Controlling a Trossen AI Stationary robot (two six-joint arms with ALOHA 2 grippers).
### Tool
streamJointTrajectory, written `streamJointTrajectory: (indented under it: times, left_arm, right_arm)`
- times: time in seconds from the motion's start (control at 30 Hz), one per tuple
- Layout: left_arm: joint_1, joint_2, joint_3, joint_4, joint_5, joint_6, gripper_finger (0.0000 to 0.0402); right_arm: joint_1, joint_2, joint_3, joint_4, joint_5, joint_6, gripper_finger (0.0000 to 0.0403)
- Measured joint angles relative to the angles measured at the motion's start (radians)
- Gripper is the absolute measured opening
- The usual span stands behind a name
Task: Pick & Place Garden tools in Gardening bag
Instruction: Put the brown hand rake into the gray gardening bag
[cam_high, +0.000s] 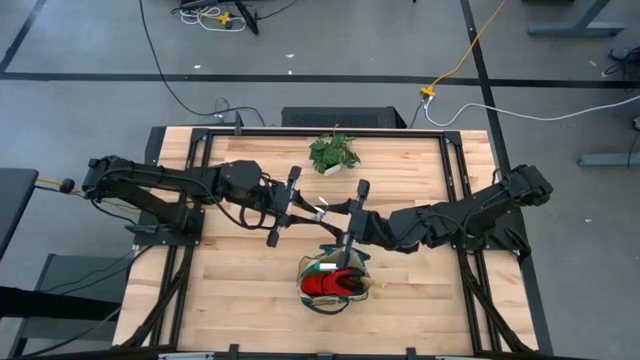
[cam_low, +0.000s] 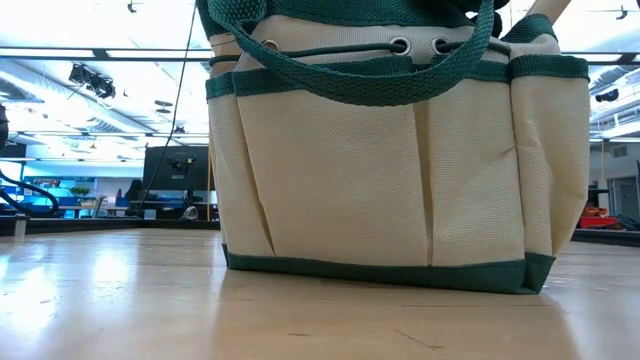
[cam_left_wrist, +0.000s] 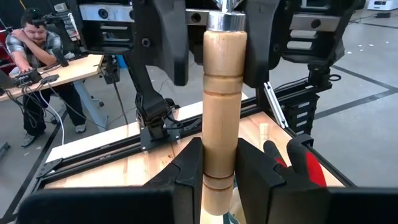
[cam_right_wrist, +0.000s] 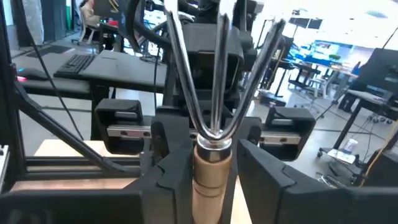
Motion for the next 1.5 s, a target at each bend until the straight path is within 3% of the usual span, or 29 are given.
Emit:
streamJointTrajectory:
  times: [0.23, 0.43, 0.53, 0.87, 1.5]
  left_arm:
    - [0.000, 0.000, 0.000, -0.002, 0.000, 0.000, 0.0074]
    - [0.000, 0.000, 0.000, 0.000, -0.003, 0.004, 0.0074]
    - [0.000, 0.000, 0.000, 0.000, -0.005, 0.002, 0.0077]
    - [0.000, 0.000, 0.000, -0.047, -0.002, -0.015, 0.0165]
    - [0.001, -0.150, -0.001, -0.386, -0.092, -0.047, 0.0153]
  right_arm:
    - [0.002, 0.001, 0.000, 0.018, -0.002, -0.039, 0.0104]
    - [0.002, 0.001, 0.000, 0.019, 0.002, -0.032, 0.0050]
    - [0.002, 0.001, 0.000, 0.019, 0.001, -0.031, 0.0050]
    - [0.024, 0.001, 0.000, 0.007, -0.002, -0.020, 0.0050]
    - [0.077, 0.009, 0.000, -0.117, -0.012, 0.179, 0.0050]
